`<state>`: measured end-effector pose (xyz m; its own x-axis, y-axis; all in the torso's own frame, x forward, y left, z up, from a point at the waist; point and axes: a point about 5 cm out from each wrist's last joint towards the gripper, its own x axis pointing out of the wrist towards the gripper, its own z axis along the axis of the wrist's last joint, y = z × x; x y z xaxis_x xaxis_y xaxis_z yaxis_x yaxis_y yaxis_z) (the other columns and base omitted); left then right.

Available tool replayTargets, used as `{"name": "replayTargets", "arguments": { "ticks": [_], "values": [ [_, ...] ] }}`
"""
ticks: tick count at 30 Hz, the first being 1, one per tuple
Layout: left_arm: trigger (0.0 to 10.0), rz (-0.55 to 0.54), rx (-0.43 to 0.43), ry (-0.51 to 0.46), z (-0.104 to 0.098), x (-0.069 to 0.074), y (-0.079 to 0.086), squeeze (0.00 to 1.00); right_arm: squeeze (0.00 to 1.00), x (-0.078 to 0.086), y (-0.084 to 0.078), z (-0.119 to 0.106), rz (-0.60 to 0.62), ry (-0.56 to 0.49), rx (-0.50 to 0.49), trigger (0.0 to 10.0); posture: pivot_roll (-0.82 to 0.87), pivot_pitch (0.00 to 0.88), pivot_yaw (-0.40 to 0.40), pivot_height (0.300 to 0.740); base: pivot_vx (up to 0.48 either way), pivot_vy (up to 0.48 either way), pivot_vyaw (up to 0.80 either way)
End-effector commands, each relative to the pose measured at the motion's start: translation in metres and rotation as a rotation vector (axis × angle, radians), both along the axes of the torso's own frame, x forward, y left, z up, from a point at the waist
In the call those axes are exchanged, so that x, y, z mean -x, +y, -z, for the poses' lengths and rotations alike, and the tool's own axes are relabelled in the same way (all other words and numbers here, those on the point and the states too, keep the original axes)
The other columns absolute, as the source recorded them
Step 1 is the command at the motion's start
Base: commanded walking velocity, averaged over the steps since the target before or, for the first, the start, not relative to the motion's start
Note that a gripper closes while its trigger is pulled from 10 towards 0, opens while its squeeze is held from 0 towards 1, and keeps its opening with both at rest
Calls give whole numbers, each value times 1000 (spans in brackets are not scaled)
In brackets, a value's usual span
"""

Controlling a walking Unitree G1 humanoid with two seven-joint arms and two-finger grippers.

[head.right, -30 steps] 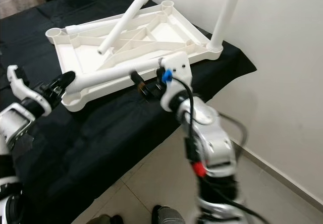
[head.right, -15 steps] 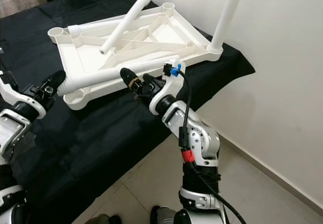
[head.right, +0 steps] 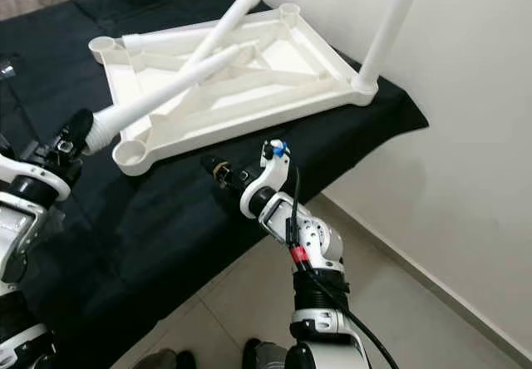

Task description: Building children table

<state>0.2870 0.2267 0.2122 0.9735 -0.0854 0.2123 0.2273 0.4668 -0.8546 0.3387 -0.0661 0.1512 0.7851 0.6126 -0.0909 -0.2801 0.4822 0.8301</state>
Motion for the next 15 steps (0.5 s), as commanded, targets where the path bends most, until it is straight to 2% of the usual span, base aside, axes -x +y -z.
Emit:
{"name": "replayTargets", "arguments": {
  "ticks": [1,2,5,6,9,11,15],
  "values": [
    [0,15,-1,18,3,2,-5,0,565,33,119,-35,-266,41,-317,10000,19,202,-89,740,0,0,0],
    [0,18,4,19,2,2,-7,0,271,34,124,-38,-291,35,-321,10000,22,204,-92,740,0,0,0],
    [0,20,8,19,2,2,-8,0,271,35,127,-40,-306,31,-323,10000,22,204,-92,740,0,0,0],
    [0,24,14,22,3,3,-10,0,0,35,132,-42,-325,12,-290,10000,27,207,-96,740,0,0,0],
    [0,35,17,28,4,3,-14,0,0,33,139,-42,-336,-8,-234,10000,30,209,-97,740,0,0,0],
    [0,62,10,54,10,6,-25,0,0,23,145,-47,-327,-43,-156,10000,38,214,-104,740,0,0,0],
    [0,79,-3,93,19,11,-33,0,0,6,143,-58,-279,-64,-144,10000,47,221,-111,740,0,0,0]
  ]
}}
